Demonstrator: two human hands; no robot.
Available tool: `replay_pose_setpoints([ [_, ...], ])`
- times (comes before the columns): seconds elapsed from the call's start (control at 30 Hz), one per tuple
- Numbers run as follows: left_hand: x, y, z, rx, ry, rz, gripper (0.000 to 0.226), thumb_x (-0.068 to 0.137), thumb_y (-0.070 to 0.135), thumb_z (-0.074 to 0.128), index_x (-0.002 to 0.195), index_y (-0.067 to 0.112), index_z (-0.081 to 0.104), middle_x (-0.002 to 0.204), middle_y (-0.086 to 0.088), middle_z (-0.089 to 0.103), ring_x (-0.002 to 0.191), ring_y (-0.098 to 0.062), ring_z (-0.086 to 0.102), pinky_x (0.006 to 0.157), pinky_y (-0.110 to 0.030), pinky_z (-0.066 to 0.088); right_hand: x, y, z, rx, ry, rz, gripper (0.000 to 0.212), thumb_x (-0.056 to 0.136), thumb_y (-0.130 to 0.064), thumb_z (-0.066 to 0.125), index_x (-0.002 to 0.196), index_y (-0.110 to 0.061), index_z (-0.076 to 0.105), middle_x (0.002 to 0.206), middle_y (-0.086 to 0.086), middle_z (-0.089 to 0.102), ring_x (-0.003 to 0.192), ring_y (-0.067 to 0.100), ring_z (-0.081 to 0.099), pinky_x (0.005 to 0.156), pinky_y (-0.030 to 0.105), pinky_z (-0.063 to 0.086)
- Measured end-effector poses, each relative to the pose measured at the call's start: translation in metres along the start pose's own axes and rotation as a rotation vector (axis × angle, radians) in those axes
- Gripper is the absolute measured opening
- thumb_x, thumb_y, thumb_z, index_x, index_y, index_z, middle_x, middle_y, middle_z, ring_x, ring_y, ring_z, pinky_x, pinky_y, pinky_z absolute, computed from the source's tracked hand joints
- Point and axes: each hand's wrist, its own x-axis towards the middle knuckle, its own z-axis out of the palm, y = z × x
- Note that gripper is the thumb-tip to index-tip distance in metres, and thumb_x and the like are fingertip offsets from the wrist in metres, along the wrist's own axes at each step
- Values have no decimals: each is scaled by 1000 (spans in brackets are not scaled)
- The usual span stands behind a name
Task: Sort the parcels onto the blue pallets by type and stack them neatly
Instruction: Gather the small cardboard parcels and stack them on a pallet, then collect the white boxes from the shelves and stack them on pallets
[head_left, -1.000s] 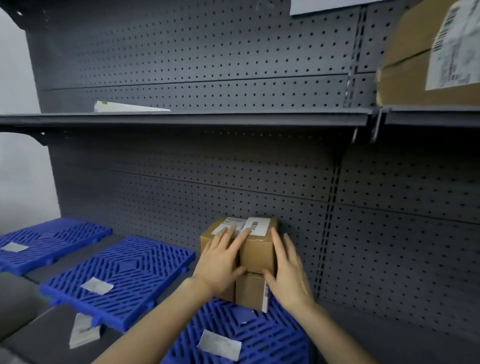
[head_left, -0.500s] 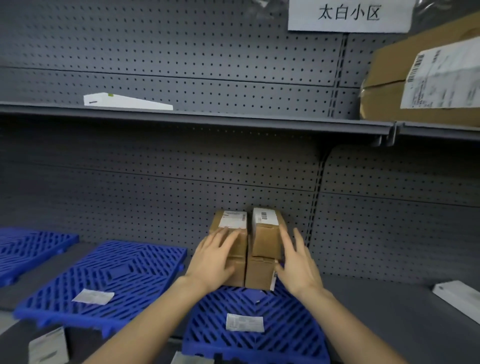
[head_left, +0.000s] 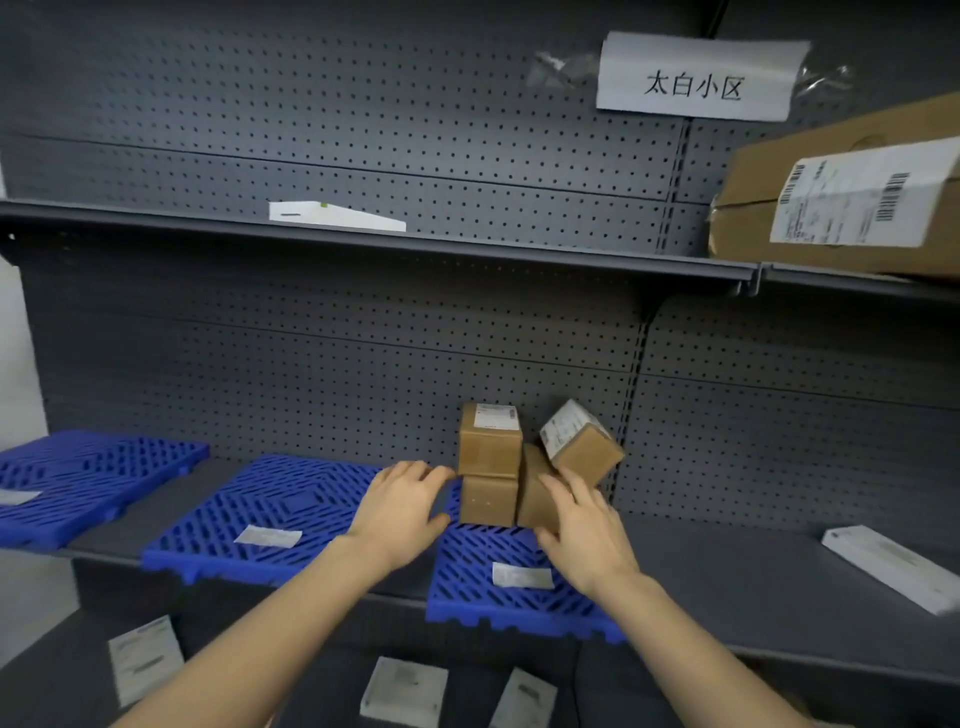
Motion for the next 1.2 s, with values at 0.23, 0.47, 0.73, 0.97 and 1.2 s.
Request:
replay_pose_setpoints([
  [0.23,-59,-11,-37,20,28,55,51,92,39,53,139,28,39,134,2,50,127,-19,42,108,-35,31,-47,-37,6,41,-16,21,63,94,-35,51,149,-29,20,159,-5,10,143,23,20,115,41,25],
  [0.47,-81,-55,-87,38,160,30,46,92,38,53,135,26,46,127,2,55,121,-19,47,104,-33,34,-40,-117,-20,71,107,-152,55,95,-33,50,146,-27,29,157,-3,18,141,21,23,115,36,25],
  [0.73,-47,-131,-168,64,417,84,40,89,36,58,127,24,55,119,2,59,110,-20,54,96,-38,43,12,-213,-82,55,390,-335,43,95,-27,50,137,-27,44,145,-6,39,133,14,34,110,31,27],
  [0.97,-5,-194,-248,133,624,181,43,84,38,61,123,20,58,111,2,58,101,-21,54,84,-39,46,77,-293,-134,-65,625,-416,41,90,-26,55,131,-20,52,135,0,50,123,19,45,103,33,34],
  [1.2,57,-248,-276,152,492,109,55,90,60,41,137,30,41,127,0,48,119,-20,42,94,-39,40,149,-334,-147,-172,457,-209,49,96,-47,40,142,-31,33,140,1,44,124,25,43,102,41,34],
])
